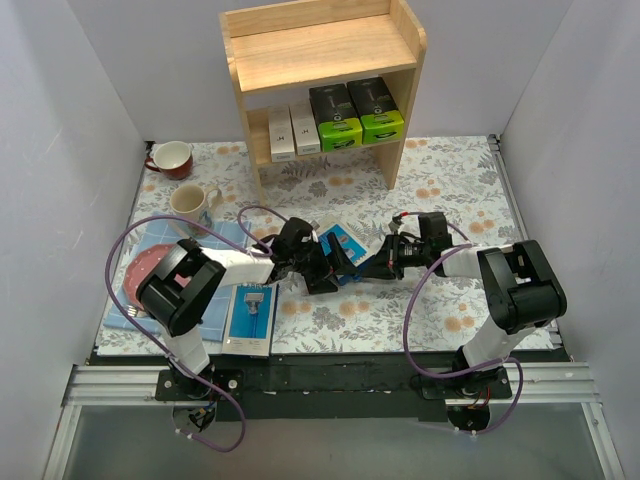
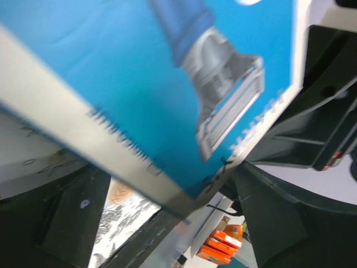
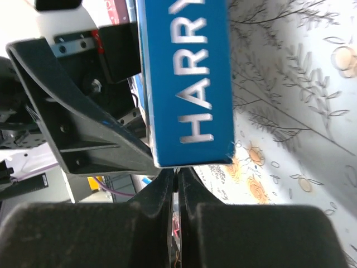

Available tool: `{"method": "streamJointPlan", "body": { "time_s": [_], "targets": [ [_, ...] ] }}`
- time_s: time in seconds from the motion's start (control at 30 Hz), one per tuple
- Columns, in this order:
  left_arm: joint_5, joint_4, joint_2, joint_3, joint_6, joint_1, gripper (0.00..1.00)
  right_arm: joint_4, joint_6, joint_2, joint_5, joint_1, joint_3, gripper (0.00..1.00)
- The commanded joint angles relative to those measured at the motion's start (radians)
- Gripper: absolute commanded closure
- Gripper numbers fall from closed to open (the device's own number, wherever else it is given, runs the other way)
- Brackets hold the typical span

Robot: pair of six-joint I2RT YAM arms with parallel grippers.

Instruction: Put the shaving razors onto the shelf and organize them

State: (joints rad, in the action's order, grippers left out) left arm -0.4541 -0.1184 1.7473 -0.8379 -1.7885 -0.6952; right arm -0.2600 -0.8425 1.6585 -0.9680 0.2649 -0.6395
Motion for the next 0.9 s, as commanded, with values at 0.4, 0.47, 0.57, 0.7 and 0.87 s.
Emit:
{"method": "streamJointPlan", "body": {
  "time_s": [0.4,0.47,0.57,0.7,0.87],
  "targets": [
    [-0.070,-0.127,-0.029,-0.084,0.018,0.048,0.76,0.088,0.114,-0.037,-0.023,0.051,-0.081,0.78],
    [-0.074,-0.130,-0.048,-0.069,0.040,0.062,0.85,0.111,0.146,-0.054,-0.023,0.050,-0.112,0.68],
    [-0.092,-0.141,-0.066,-0.052,0.067,0.089,0.90,0.258,0.288,-0.087,-0.070,0.013,-0.184,0.56],
    [-0.170,-0.171,-0.130,-0.030,0.141,0.114,0.94,0.690,0.658,-0.094,-0.120,-0.119,-0.395,0.44],
    [-0.254,-0.201,-0.242,0.025,0.193,0.112,0.98,1.109,0.983,-0.072,0.004,-0.256,-0.540,0.43]
  ]
}}
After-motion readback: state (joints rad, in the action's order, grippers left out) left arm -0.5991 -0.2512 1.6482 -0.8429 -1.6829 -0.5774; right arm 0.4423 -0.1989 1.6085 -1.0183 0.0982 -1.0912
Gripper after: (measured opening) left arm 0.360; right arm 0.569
